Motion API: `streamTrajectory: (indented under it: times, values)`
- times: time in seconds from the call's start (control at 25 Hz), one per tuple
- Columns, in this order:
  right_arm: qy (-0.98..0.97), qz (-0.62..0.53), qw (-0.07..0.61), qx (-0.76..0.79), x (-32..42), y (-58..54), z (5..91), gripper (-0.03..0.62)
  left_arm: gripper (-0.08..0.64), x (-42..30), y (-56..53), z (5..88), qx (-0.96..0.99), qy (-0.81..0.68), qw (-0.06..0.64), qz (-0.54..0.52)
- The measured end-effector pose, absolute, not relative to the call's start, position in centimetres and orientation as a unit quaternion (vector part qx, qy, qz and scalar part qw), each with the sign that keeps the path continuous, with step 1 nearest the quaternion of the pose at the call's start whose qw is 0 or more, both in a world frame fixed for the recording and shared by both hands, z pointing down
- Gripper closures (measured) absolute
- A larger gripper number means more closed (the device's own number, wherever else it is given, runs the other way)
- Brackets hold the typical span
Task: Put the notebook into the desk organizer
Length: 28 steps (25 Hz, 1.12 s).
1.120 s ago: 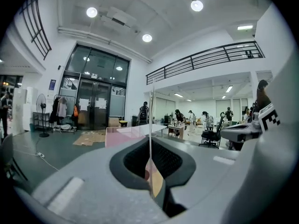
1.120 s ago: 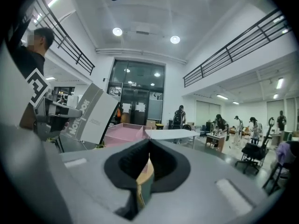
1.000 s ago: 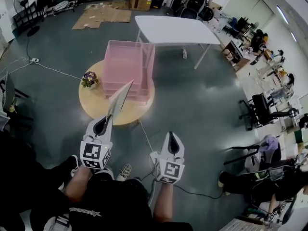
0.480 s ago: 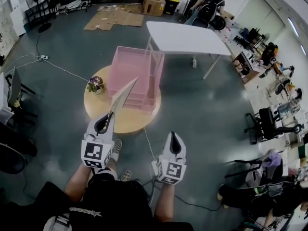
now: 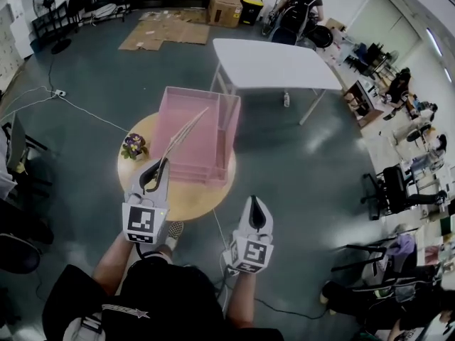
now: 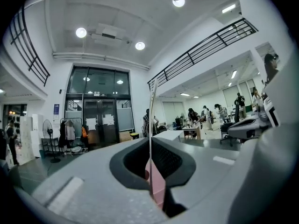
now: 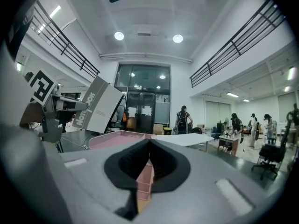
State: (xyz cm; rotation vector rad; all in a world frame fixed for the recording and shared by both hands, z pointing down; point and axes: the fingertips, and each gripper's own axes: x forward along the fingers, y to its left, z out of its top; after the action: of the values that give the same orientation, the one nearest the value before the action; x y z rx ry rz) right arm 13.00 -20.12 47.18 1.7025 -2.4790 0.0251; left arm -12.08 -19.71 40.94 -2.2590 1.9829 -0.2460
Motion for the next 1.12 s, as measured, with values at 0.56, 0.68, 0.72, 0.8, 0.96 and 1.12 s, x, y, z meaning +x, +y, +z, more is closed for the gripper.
streamTrajectory:
  times: [0.56,0.68,0.72,0.8,0.96,1.12]
  values:
    - [-0.801,0.033,0.076,0.594,12.2,-28.4,47.8,0.586,0.543,-12.1,-31.5,42.4,-0.757,0.632,0.092,-0.137]
    - [-0.795,0.035,0.078,0.601,12.0,-29.4,48.2,0.586,0.543,-12.1,-33.5,43.3,-0.759,0.625,0.098,-0.155]
    - [-0.793,0.035,0.078,0.603,12.0,-29.8,48.3,0.586,0.543,-12.2,-34.1,43.7,-0.758,0.623,0.1,-0.165]
    - [-0.789,0.033,0.08,0.608,12.1,-30.5,48.6,0.586,0.543,-12.1,-35.3,44.4,-0.755,0.62,0.105,-0.185]
    - [-0.781,0.042,0.083,0.618,12.3,-31.3,49.3,0.586,0.543,-11.6,-37.2,45.6,-0.756,0.609,0.116,-0.21]
    - [-0.772,0.049,0.089,0.628,12.2,-31.7,50.2,0.586,0.543,-11.2,-38.9,47.3,-0.759,0.596,0.124,-0.232]
